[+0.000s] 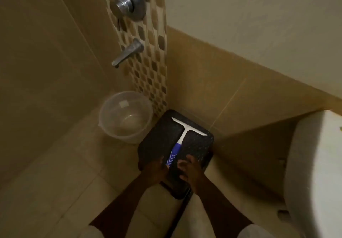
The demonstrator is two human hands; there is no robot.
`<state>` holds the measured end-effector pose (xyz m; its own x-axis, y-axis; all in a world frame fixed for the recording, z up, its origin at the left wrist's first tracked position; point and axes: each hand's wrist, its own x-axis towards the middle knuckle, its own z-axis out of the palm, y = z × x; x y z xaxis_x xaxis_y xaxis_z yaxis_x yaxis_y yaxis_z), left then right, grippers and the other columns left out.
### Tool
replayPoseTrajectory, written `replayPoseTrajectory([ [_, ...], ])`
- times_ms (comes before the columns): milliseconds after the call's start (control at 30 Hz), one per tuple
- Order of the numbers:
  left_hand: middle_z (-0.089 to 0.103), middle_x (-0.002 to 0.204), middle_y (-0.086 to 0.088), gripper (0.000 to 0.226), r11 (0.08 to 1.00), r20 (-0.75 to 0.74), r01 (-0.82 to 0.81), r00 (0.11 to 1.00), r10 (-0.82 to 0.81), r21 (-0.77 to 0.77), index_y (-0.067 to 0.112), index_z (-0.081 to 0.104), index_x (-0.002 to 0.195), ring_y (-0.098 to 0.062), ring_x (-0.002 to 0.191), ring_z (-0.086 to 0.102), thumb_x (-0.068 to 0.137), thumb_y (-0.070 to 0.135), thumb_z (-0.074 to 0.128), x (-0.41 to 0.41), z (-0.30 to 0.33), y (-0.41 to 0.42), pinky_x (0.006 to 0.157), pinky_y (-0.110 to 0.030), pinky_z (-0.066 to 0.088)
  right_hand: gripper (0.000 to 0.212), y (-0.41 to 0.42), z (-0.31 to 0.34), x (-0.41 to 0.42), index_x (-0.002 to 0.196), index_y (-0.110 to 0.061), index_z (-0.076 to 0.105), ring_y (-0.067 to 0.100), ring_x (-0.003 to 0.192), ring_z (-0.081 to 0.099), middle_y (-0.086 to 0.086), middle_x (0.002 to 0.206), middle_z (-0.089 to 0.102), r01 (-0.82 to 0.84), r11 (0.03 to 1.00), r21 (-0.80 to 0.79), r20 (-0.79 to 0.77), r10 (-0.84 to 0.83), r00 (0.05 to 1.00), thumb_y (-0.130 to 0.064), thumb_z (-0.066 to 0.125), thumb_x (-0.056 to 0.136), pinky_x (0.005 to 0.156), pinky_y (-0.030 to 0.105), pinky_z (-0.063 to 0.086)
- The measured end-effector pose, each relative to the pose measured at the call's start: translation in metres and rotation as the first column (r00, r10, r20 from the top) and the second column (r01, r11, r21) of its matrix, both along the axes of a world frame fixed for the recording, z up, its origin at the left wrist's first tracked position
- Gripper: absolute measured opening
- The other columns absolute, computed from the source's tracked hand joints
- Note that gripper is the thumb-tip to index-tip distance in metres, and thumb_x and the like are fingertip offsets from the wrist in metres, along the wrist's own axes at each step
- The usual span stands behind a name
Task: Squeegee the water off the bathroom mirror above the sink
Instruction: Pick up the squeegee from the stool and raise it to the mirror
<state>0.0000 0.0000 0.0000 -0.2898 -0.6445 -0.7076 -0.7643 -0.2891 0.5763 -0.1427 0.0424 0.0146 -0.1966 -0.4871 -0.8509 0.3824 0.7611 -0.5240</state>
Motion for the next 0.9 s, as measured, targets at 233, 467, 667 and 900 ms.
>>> replayPoseTrajectory([
  [233, 0.043, 0.145, -0.012, 0.054, 0.999, 0.054, -0.042, 0.998, 0.042, 0.003, 0.011, 0.029, 0.147, -0.028, 0.133, 0.042, 0.098, 0.019, 0.049, -0.018, -0.044, -0.002, 0.109, -0.029, 0.032, 0.077, -0.034, -0.049, 0.013, 0.15, -0.022, 0.021, 0.033, 0.124, 0.049, 0.017, 0.142, 0.046, 0.06, 0.998, 0.025, 0.06, -0.061, 0.996, -0.003, 0.061, 0.087, 0.106, 0.048, 0.041],
  [467, 0.051, 0.135, -0.012, 0.044, 1.0, 0.102, -0.006, 0.995, 0.004, 0.017, 0.016, 0.036, 0.143, -0.023, 0.119, 0.054, 0.099, 0.016, 0.044, -0.035, -0.057, -0.013, 0.103, -0.035, 0.043, 0.054, -0.035, -0.075, 0.016, 0.141, -0.021, 0.038, 0.033, 0.113, 0.057, 0.018, 0.126, 0.058, 0.169, 0.984, 0.051, 0.173, -0.175, 0.969, -0.02, 0.059, 0.091, 0.099, 0.051, 0.047],
  [667, 0.055, 0.131, -0.013, 0.041, 0.994, 0.088, -0.103, 0.991, 0.098, 0.049, 0.013, 0.043, 0.138, -0.024, 0.117, 0.055, 0.098, 0.016, 0.046, -0.044, -0.053, -0.013, 0.104, -0.04, 0.043, 0.037, -0.035, -0.07, 0.006, 0.131, -0.013, 0.049, 0.029, 0.113, 0.056, 0.015, 0.124, 0.06, 0.122, 0.99, 0.071, 0.129, -0.131, 0.983, -0.021, 0.052, 0.095, 0.1, 0.046, 0.045],
  [900, 0.058, 0.131, -0.008, 0.036, 0.991, -0.036, -0.126, 0.991, 0.128, 0.041, 0.017, 0.049, 0.134, -0.015, 0.11, 0.059, 0.099, 0.017, 0.043, -0.056, -0.004, -0.023, 0.092, -0.025, 0.046, 0.029, -0.048, -0.033, -0.011, 0.12, -0.003, 0.056, 0.028, 0.096, 0.062, 0.02, 0.111, 0.062, 0.038, 0.988, 0.147, -0.083, -0.026, 0.996, -0.017, 0.05, 0.096, 0.089, 0.039, 0.052],
])
